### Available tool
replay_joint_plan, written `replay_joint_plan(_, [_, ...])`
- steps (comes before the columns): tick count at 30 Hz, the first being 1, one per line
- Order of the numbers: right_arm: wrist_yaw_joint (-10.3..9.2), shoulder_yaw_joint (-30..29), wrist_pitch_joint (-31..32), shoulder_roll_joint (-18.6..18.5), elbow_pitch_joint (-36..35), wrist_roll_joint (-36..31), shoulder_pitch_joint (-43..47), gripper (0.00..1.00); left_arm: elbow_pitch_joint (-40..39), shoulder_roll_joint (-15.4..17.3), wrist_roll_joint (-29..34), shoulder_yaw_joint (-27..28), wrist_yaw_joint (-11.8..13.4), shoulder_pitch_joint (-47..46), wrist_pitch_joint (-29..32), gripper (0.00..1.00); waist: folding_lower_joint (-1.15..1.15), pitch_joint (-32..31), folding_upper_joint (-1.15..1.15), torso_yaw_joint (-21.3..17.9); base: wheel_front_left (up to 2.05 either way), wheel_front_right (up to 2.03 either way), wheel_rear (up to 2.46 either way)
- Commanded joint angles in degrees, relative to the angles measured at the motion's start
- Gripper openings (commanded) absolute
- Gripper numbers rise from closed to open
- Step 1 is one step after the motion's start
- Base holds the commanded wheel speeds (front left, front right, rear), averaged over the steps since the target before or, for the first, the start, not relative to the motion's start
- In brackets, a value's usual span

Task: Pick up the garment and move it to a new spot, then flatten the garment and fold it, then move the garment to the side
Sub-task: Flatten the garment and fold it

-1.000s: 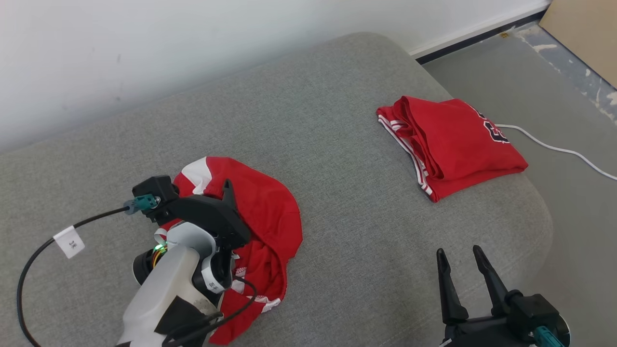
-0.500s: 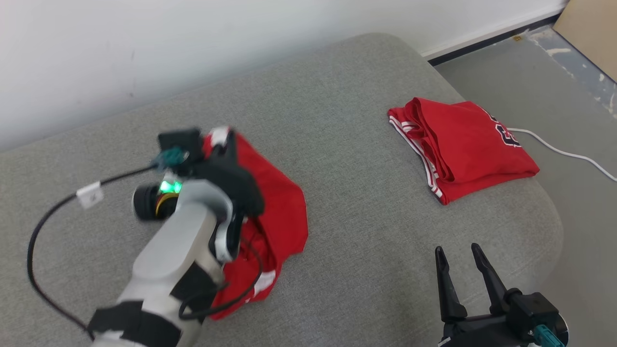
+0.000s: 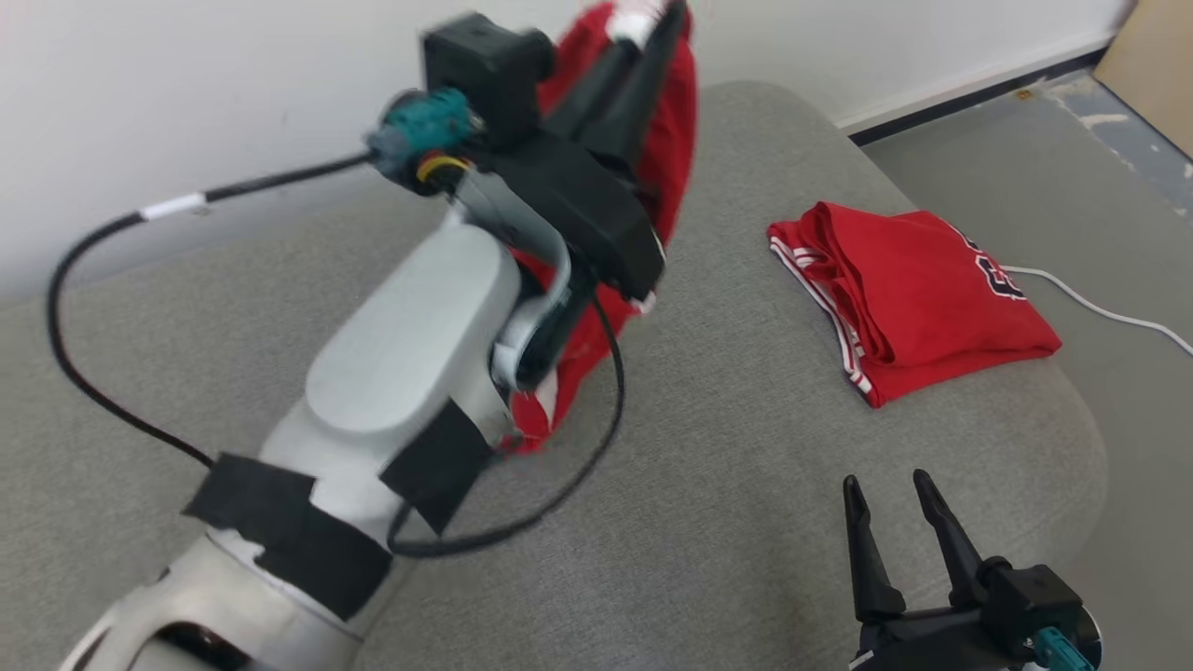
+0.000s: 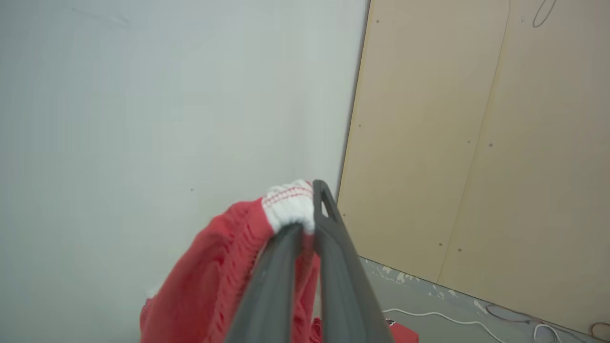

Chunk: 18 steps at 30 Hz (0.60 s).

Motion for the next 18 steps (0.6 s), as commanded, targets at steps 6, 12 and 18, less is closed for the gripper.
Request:
replay_joint_plan(6, [-0.15, -0.63, -0.26, 0.13, -0.59, -0.17, 0.95, 1.0, -4.0, 5.1, -0.57, -6.87, -1.51, 11.65, 6.32, 0.0, 0.0, 0.06, 0.0, 4.3, 0.0, 0.0, 0.0])
replay_joint_plan(12, [-0.15, -1.07, -0.26, 0.12, -1.03, -0.92, 1.1, 1.0, -8.6, 10.95, -2.62, -11.47, -2.03, 21.97, 10.97, 0.0, 0.0, 0.36, 0.0, 7.62, 0.0, 0.0, 0.0])
replay_joint_plan(18, [-0.15, -1.21, -0.27, 0.12, -1.21, -1.5, 0.84, 1.0, -14.72, 17.7, -3.35, -12.66, 0.15, 31.21, 12.09, 0.0, 0.0, 0.63, 0.0, 11.17, 0.0, 0.0, 0.0])
